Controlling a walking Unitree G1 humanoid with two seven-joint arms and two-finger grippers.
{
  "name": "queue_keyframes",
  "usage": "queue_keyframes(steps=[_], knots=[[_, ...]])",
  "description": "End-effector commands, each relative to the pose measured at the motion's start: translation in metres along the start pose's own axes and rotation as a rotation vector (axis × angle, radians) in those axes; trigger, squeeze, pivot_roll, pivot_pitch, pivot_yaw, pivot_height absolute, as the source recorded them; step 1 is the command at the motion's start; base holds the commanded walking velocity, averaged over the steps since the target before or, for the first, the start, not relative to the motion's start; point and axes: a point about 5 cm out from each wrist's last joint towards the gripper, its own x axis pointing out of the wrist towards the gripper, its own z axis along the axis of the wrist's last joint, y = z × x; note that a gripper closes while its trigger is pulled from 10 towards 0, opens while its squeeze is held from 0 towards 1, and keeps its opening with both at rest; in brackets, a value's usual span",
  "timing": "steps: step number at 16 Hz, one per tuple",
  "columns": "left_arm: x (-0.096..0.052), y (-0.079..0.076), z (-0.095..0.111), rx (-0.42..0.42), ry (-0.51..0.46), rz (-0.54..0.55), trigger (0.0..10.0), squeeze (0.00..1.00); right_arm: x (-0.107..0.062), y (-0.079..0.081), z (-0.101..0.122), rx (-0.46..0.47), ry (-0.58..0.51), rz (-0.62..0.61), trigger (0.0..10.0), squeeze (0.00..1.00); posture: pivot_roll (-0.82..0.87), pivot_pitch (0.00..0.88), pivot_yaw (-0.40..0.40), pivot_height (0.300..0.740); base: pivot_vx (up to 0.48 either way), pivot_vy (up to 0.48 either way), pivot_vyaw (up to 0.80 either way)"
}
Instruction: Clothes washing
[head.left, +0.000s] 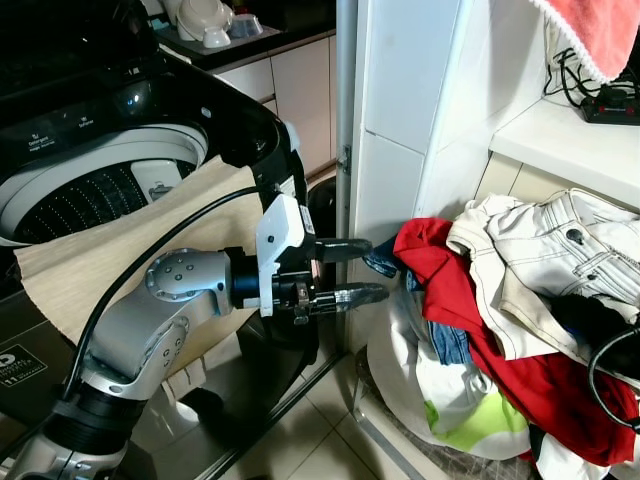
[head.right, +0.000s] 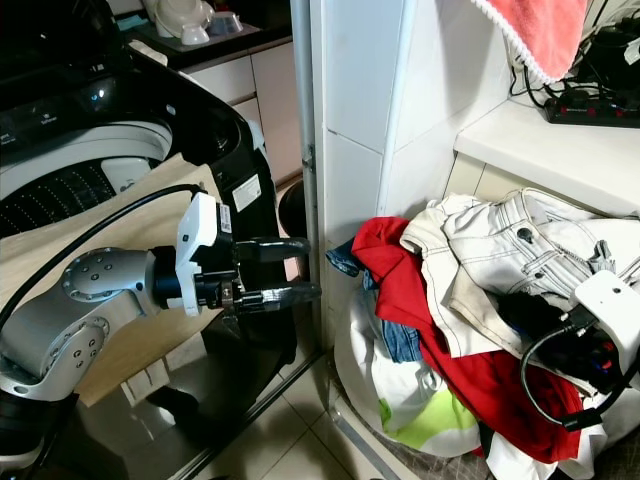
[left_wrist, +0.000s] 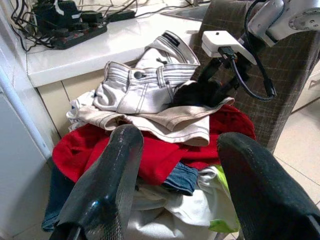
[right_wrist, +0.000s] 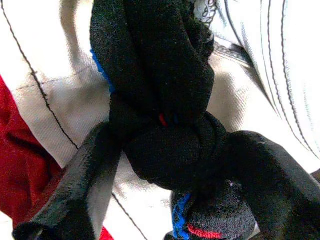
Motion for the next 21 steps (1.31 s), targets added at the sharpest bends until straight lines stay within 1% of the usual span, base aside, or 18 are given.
queue_keyframes(steps=[1, 3, 6, 11, 16, 17, 18, 19, 20, 21], knots=[[-0.001, -0.005, 0.000, -0.004, 0.019, -0.024, 10.0, 0.00, -0.002, -0.002, 0.001, -0.011, 0.004, 0.002, 0.0, 0.00, -0.11, 0.000, 0.060, 0.740, 0.000, 0.000, 0.00], [-0.002, -0.007, -0.001, -0.015, 0.032, -0.044, 10.0, 0.00, -0.003, -0.003, 0.000, -0.008, 0.012, 0.013, 0.0, 0.00, -0.10, 0.000, 0.056, 0.740, 0.000, 0.000, 0.00], [-0.003, -0.006, -0.001, -0.012, 0.031, -0.040, 10.0, 0.00, -0.003, -0.005, 0.000, -0.005, 0.015, 0.013, 0.0, 0.00, -0.10, 0.000, 0.054, 0.740, 0.000, 0.000, 0.00], [-0.004, -0.005, 0.000, -0.004, 0.037, -0.034, 10.0, 0.00, -0.013, -0.012, 0.003, -0.008, 0.017, -0.001, 0.0, 0.00, -0.10, 0.000, 0.053, 0.740, 0.000, 0.000, 0.00], [-0.004, -0.003, 0.000, 0.008, 0.033, -0.026, 10.0, 0.00, -0.025, -0.019, 0.012, 0.018, -0.047, -0.013, 0.0, 0.00, -0.10, 0.000, 0.053, 0.740, 0.000, 0.000, 0.00], [-0.003, -0.002, 0.001, 0.003, 0.030, -0.009, 10.0, 0.00, -0.031, -0.021, 0.019, 0.025, -0.098, -0.017, 0.0, 0.00, -0.10, 0.000, 0.054, 0.740, 0.000, 0.000, 0.00], [-0.003, -0.001, 0.001, 0.002, 0.028, -0.003, 10.0, 0.00, -0.033, -0.021, 0.022, 0.028, -0.119, -0.017, 0.0, 0.00, -0.10, 0.000, 0.054, 0.740, 0.000, 0.000, 0.00], [-0.001, 0.007, 0.007, 0.029, -0.014, 0.073, 10.0, 0.00, -0.045, -0.027, 0.048, 0.085, -0.319, -0.042, 0.0, 0.00, -0.11, 0.000, 0.058, 0.740, 0.000, 0.000, 0.00], [0.002, 0.016, 0.013, 0.045, -0.068, 0.143, 10.0, 0.00, -0.053, -0.031, 0.068, 0.136, -0.471, -0.066, 0.0, 0.00, -0.12, 0.000, 0.061, 0.740, 0.000, 0.000, 0.00], [0.004, 0.021, 0.017, 0.040, -0.096, 0.184, 10.0, 0.00, -0.054, -0.032, 0.076, 0.167, -0.533, -0.073, 0.0, 0.00, -0.12, 0.000, 0.061, 0.740, 0.000, 0.000, 0.00]])
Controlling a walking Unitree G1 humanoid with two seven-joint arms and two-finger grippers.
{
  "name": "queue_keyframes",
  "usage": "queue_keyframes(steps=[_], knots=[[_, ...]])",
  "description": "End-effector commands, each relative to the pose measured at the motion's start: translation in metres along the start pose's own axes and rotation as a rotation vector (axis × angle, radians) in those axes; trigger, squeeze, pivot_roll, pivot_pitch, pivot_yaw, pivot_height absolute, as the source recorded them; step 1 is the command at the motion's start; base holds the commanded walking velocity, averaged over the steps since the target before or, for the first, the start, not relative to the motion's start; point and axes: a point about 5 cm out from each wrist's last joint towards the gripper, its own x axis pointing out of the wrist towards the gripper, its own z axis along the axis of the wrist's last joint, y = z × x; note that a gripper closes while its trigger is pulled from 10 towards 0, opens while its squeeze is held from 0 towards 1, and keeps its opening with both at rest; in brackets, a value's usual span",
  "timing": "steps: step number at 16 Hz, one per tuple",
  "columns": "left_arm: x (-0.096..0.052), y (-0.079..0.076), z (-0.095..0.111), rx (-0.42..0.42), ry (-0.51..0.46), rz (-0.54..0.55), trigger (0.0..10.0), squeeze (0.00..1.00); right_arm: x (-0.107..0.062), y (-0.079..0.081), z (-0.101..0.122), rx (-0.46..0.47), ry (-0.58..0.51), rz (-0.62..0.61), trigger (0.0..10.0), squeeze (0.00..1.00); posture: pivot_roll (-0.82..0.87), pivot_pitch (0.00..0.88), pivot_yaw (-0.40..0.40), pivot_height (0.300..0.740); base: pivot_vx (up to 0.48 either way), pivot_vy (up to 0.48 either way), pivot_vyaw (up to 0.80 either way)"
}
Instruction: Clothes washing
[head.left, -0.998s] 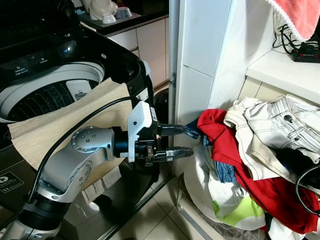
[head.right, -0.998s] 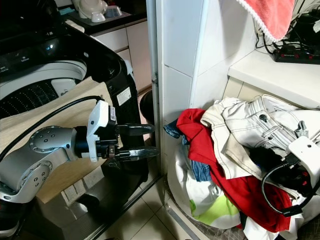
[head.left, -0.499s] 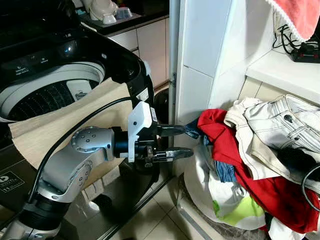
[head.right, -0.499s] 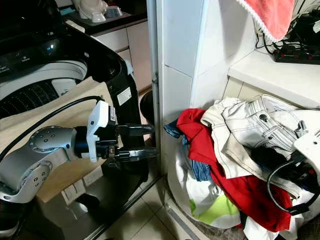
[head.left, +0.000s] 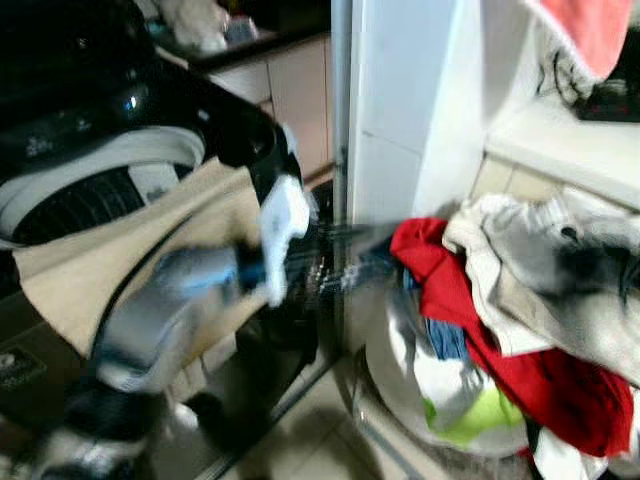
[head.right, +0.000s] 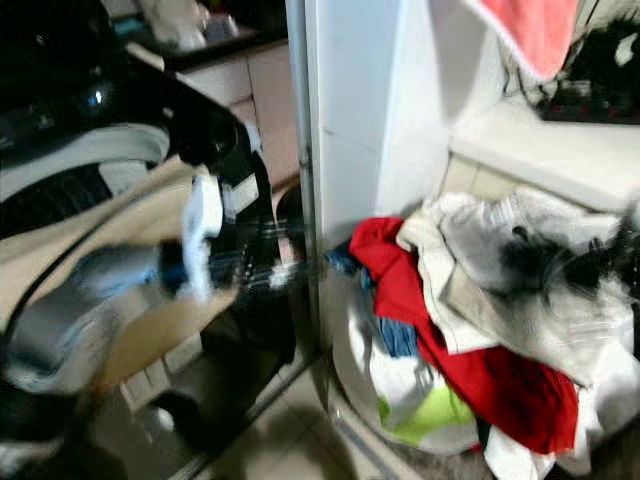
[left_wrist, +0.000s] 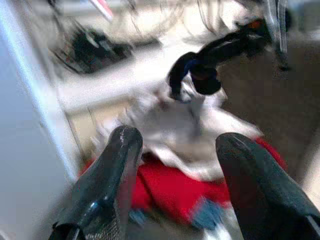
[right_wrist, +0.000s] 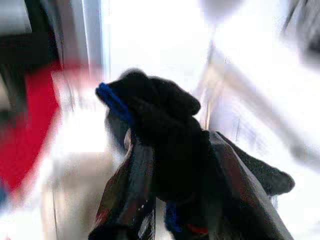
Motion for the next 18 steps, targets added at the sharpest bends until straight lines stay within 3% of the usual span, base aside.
queue_keyframes(steps=[1, 2, 3, 6, 7, 9, 15, 16, 18], knots=[[-0.001, 0.010, 0.007, 0.007, -0.033, 0.076, 10.0, 1.00, 0.008, 0.008, 0.009, 0.088, -0.096, 0.012, 0.0, 0.00, -0.12, 0.000, 0.064, 0.740, 0.000, 0.000, 0.00], [0.003, 0.010, 0.010, -0.002, -0.048, 0.078, 10.0, 1.00, 0.013, 0.013, 0.014, 0.125, -0.146, 0.025, 0.0, 0.00, -0.12, 0.000, 0.064, 0.740, 0.000, 0.000, 0.00], [0.012, 0.007, 0.012, -0.021, -0.074, 0.056, 10.0, 1.00, 0.029, 0.032, 0.029, 0.228, -0.288, 0.102, 0.0, 0.00, -0.12, 0.000, 0.063, 0.740, 0.000, 0.000, 0.00], [0.024, 0.005, 0.014, -0.049, -0.106, 0.049, 10.0, 1.00, 0.048, 0.063, 0.049, 0.399, -0.441, 0.254, 0.0, 0.00, -0.12, 0.000, 0.061, 0.740, 0.000, 0.000, 0.00], [0.025, 0.005, 0.014, -0.052, -0.109, 0.056, 10.0, 1.00, 0.053, 0.073, 0.053, 0.433, -0.463, 0.294, 0.0, 0.00, -0.12, 0.000, 0.060, 0.740, 0.000, 0.000, 0.00], [0.029, 0.005, 0.012, -0.051, -0.107, 0.066, 10.0, 1.00, 0.064, 0.108, 0.067, 0.497, -0.495, 0.441, 0.0, 0.00, -0.12, 0.000, 0.057, 0.740, 0.000, 0.000, 0.00], [0.027, 0.009, 0.016, -0.026, -0.141, 0.118, 10.0, 1.00, 0.072, 0.143, 0.071, 0.515, -0.457, 0.560, 0.0, 0.00, -0.11, 0.000, 0.042, 0.740, 0.000, 0.000, 0.00], [0.027, 0.008, 0.016, -0.026, -0.145, 0.112, 10.0, 0.00, 0.072, 0.151, 0.072, 0.524, -0.443, 0.585, 0.0, 0.00, -0.11, 0.000, 0.039, 0.740, 0.000, 0.000, 0.00], [0.027, 0.007, 0.015, -0.024, -0.143, 0.110, 10.0, 0.00, 0.071, 0.154, 0.073, 0.525, -0.437, 0.597, 0.0, 0.00, -0.11, 0.000, 0.039, 0.740, 0.000, 0.000, 0.00]])
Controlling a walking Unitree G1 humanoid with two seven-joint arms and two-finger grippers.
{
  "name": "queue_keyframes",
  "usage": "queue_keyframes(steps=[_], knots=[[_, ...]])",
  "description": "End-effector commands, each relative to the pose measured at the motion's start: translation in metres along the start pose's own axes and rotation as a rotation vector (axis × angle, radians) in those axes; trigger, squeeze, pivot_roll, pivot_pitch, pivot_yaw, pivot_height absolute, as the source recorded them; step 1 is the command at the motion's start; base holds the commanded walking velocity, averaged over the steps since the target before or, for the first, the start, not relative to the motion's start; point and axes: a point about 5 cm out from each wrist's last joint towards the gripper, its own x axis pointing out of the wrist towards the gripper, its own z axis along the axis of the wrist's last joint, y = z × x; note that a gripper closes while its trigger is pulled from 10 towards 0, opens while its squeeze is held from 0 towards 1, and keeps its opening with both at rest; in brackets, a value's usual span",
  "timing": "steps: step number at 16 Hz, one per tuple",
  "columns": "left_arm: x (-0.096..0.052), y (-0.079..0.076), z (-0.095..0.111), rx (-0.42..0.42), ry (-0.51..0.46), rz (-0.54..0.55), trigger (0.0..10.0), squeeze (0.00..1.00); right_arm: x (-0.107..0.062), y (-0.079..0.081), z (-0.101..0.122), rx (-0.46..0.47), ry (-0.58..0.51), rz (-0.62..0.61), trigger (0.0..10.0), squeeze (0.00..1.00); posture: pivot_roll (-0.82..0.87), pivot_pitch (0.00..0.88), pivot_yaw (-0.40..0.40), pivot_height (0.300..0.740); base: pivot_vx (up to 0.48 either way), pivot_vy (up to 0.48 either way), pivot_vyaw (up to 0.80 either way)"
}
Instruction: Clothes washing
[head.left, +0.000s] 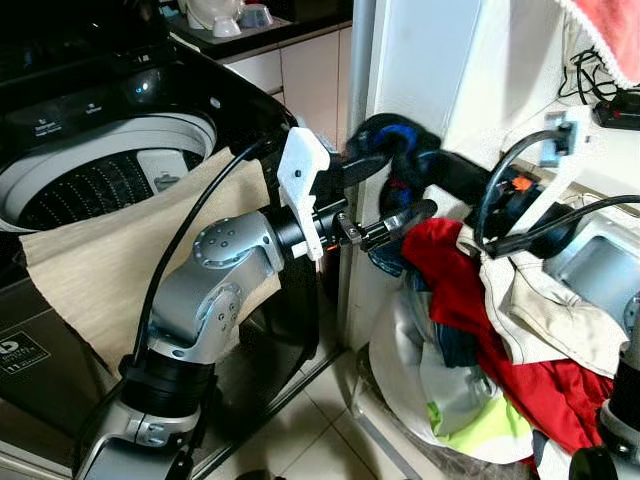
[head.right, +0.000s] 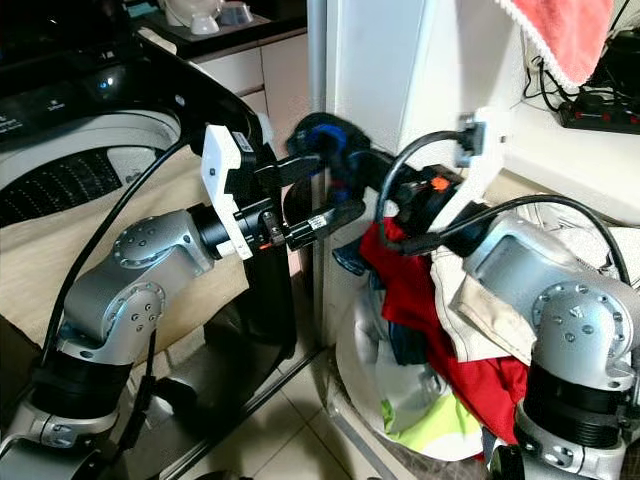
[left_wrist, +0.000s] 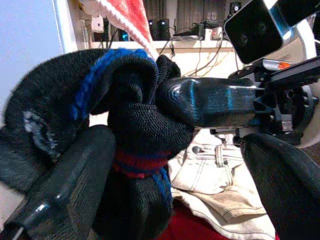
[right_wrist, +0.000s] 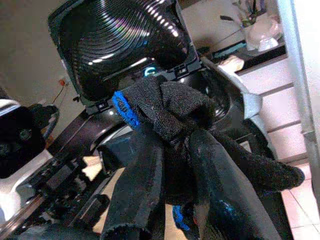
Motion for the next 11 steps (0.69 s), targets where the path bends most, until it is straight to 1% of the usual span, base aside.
queue_keyframes(steps=[1, 4, 6, 9, 10, 11], knots=[[0.000, 0.000, 0.000, 0.020, 0.001, 0.006, 10.0, 0.00, 0.004, 0.010, 0.002, -0.012, 0.003, 0.042, 0.0, 0.00, -0.11, 0.000, 0.040, 0.740, 0.000, 0.000, 0.00], [0.004, -0.002, -0.004, 0.038, 0.023, 0.006, 10.0, 0.00, 0.007, 0.018, -0.002, 0.015, 0.002, 0.065, 0.0, 0.00, -0.11, 0.000, 0.045, 0.740, 0.000, 0.000, 0.00], [0.007, 0.001, -0.009, 0.053, 0.059, 0.052, 10.0, 0.00, 0.010, 0.022, -0.003, 0.031, -0.004, 0.076, 0.0, 0.00, -0.11, 0.000, 0.048, 0.740, 0.000, 0.000, 0.00], [0.007, 0.007, -0.009, 0.058, 0.061, 0.104, 10.0, 0.00, 0.011, 0.024, -0.004, 0.039, -0.007, 0.078, 0.0, 0.00, -0.11, 0.000, 0.051, 0.740, 0.000, 0.000, 0.00], [0.006, 0.011, -0.008, 0.058, 0.059, 0.128, 6.9, 0.00, 0.011, 0.025, -0.004, 0.042, -0.008, 0.074, 0.0, 0.00, -0.11, 0.000, 0.051, 0.740, 0.000, 0.000, 0.00], [0.006, 0.013, -0.008, 0.060, 0.055, 0.139, 2.3, 0.00, 0.011, 0.025, -0.004, 0.043, -0.009, 0.072, 0.0, 0.00, -0.11, 0.000, 0.053, 0.740, 0.000, 0.000, 0.00]])
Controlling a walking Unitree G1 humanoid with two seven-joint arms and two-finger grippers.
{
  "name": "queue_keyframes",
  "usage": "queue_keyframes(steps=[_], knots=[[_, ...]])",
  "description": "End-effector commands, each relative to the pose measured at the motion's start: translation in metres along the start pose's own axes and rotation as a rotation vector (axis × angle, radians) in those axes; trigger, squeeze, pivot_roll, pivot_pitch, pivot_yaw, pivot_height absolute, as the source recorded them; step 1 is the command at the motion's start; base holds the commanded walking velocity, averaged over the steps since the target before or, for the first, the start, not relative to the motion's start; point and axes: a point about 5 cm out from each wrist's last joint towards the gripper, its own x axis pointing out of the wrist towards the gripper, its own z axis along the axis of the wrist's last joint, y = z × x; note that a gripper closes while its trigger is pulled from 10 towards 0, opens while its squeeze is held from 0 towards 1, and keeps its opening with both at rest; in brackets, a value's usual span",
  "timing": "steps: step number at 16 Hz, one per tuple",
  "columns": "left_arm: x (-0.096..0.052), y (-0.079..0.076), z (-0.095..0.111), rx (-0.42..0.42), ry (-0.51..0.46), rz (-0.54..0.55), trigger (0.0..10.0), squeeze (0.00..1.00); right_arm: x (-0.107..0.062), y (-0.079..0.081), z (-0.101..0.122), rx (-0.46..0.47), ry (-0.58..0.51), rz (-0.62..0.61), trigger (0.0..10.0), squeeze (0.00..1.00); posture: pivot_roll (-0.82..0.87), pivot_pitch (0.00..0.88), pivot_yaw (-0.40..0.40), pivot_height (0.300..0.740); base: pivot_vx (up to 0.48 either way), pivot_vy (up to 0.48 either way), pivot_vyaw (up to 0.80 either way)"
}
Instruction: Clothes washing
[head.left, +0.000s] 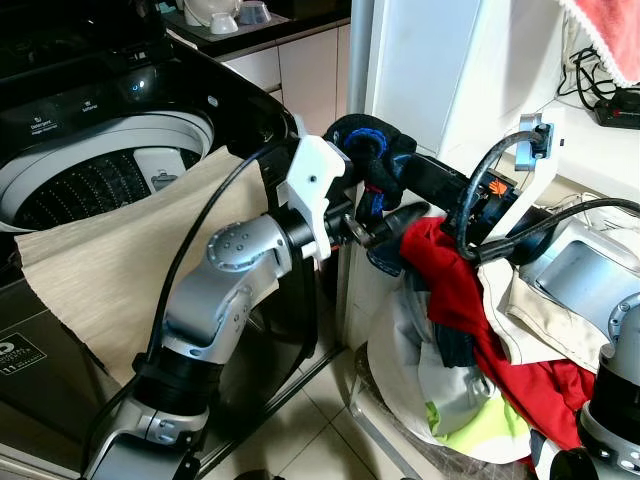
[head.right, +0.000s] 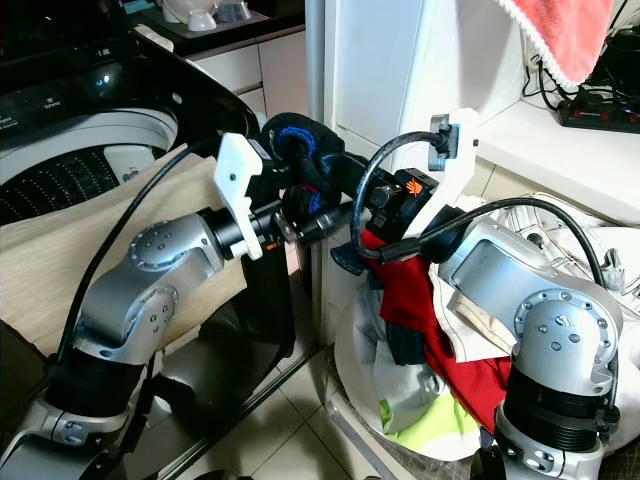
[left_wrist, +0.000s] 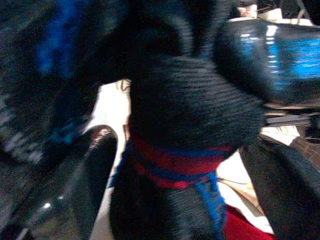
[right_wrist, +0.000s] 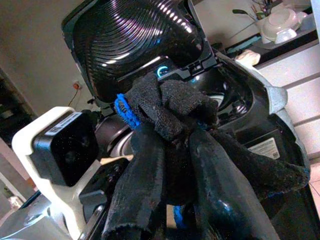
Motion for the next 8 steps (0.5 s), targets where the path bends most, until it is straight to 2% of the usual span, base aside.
queue_keyframes(steps=[1, 8], knots=[[0.0002, 0.0063, 0.0072, 0.015, -0.022, 0.024, 0.0, 0.00, 0.0018, 0.0073, 0.0025, -0.018, -0.002, 0.024, 0.0, 0.00, -0.11, 0.000, 0.052, 0.740, 0.000, 0.000, 0.00], [-0.0022, 0.0060, 0.0095, 0.014, -0.037, 0.006, 0.0, 0.00, 0.0015, 0.0031, 0.0031, -0.026, 0.000, -0.007, 0.0, 0.00, -0.10, 0.000, 0.051, 0.740, 0.000, 0.000, 0.00]])
